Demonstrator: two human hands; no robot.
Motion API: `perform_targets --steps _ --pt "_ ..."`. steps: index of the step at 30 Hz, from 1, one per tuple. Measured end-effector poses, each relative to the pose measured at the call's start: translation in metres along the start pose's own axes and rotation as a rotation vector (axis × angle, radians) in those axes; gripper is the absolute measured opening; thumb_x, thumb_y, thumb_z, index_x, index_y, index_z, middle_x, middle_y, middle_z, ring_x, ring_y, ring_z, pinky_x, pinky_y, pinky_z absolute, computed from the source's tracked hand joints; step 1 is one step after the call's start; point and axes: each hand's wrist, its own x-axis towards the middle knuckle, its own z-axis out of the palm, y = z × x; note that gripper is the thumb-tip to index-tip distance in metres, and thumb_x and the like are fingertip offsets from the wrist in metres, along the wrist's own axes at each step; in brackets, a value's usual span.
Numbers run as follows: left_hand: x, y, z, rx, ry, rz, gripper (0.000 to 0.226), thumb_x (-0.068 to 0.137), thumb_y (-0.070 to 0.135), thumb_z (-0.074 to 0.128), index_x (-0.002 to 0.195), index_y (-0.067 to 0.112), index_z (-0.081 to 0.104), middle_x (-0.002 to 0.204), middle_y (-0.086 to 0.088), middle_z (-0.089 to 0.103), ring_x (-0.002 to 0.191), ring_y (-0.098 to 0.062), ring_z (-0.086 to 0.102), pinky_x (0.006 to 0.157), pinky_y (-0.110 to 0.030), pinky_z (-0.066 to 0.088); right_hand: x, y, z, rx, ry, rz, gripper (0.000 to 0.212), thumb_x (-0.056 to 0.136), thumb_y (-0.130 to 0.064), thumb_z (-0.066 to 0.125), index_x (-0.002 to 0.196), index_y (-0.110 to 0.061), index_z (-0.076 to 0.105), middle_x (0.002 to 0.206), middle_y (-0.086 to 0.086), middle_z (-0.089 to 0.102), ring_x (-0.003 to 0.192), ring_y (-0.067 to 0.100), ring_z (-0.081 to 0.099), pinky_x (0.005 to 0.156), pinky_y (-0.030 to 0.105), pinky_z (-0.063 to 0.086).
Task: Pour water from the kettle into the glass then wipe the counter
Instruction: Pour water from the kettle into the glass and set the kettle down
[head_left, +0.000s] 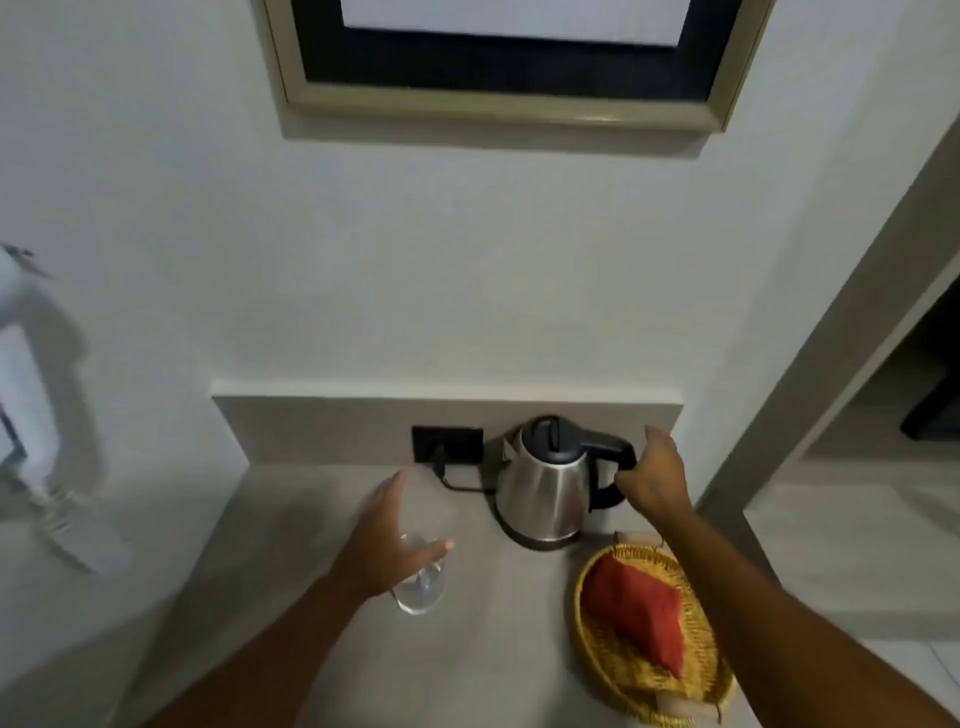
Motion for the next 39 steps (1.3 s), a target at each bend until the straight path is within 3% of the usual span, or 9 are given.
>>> perform_targets --steps 4,7,10,17,22,25,27,30,39 --pt "-0.016 -0.033 0.027 -0.114 -0.008 -0.066 0.116 0.053 0.047 0.097 0.15 0.025 0.037 0.152 -0.002 0.049 0.138 -0.021 0.049 0.111 -0.033 0.04 0.009 -0.002 0.011 0.201 0.006 0.134 0.073 0.077 0.007 0.067 0.142 -0.007 0.038 0.138 0.018 0.051 0.123 0.037 0.051 0.101 0.048 0.046" --pt "-0.024 -0.051 0.045 -0.166 0.054 -0.11 0.093 0.042 0.05 0.095 0.122 0.05 0.046 0.122 0.011 0.066 0.109 -0.008 0.067 0.088 -0.013 0.049 0.011 0.006 0.027 0.244 0.025 0.165 0.052 0.077 0.006 0.065 0.125 -0.01 0.054 0.109 0.017 0.064 0.098 0.034 0.062 0.084 0.042 0.054" --pt "-0.026 -0.057 0.05 -0.236 0.117 -0.181 0.084 0.042 0.036 0.095 0.116 0.046 0.054 0.111 0.014 0.072 0.099 0.001 0.069 0.075 0.0 0.047 0.017 0.006 0.036 0.285 0.056 0.193 0.034 0.079 0.007 0.062 0.108 -0.011 0.059 0.094 0.013 0.063 0.092 0.034 0.062 0.081 0.044 0.054" --pt "-0.025 -0.055 0.057 -0.288 0.144 -0.221 0.083 0.049 0.014 0.097 0.123 0.027 0.061 0.112 0.004 0.072 0.103 -0.015 0.07 0.088 -0.034 0.061 0.029 -0.005 0.043 0.378 0.043 0.214 0.037 0.084 0.016 0.047 0.097 -0.018 0.057 0.092 0.01 0.06 0.094 0.033 0.06 0.082 0.038 0.05" --pt "-0.026 -0.05 0.057 -0.284 0.157 -0.223 0.08 0.049 0.01 0.094 0.122 0.025 0.065 0.111 0.003 0.074 0.102 -0.017 0.07 0.088 -0.03 0.058 0.019 -0.04 0.035 0.245 -0.017 -0.016 0.024 0.086 0.007 0.058 0.087 -0.017 0.058 0.079 0.001 0.058 0.086 0.025 0.061 0.075 0.033 0.052" --pt "-0.026 -0.049 0.056 -0.296 0.143 -0.23 0.081 0.049 0.008 0.094 0.123 0.026 0.066 0.11 0.003 0.074 0.101 -0.017 0.07 0.082 -0.018 0.054 0.005 -0.071 0.033 0.075 -0.027 -0.25 0.025 0.08 0.006 0.066 0.084 -0.017 0.058 0.08 -0.001 0.058 0.077 0.015 0.056 0.075 0.028 0.049" --pt "-0.025 -0.049 0.057 -0.302 0.125 -0.247 0.082 0.049 0.008 0.096 0.123 0.025 0.066 0.109 0.003 0.074 0.099 -0.016 0.07 0.074 -0.004 0.049 -0.007 -0.093 0.034 -0.082 -0.028 -0.459 0.021 0.076 0.001 0.069 0.08 -0.016 0.057 0.081 0.001 0.058 0.077 0.017 0.054 0.07 0.028 0.047" --pt "-0.025 -0.051 0.058 -0.321 0.114 -0.27 0.085 0.046 0.006 0.1 0.122 0.023 0.066 0.108 0.003 0.074 0.098 -0.016 0.068 0.067 0.004 0.044 -0.03 -0.124 0.038 -0.235 -0.015 -0.71 0.014 0.075 -0.006 0.069 0.074 -0.015 0.059 0.076 0.002 0.058 0.074 0.019 0.051 0.069 0.034 0.048" --pt "-0.023 -0.061 0.057 -0.346 0.064 -0.259 0.084 0.048 0.002 0.1 0.123 0.013 0.065 0.11 -0.003 0.074 0.101 -0.02 0.069 0.073 -0.005 0.047 -0.075 -0.161 0.064 -0.517 -0.02 -1.113 0.01 0.081 -0.016 0.068 0.091 -0.017 0.064 0.09 0.004 0.057 0.093 0.025 0.047 0.089 0.037 0.027"
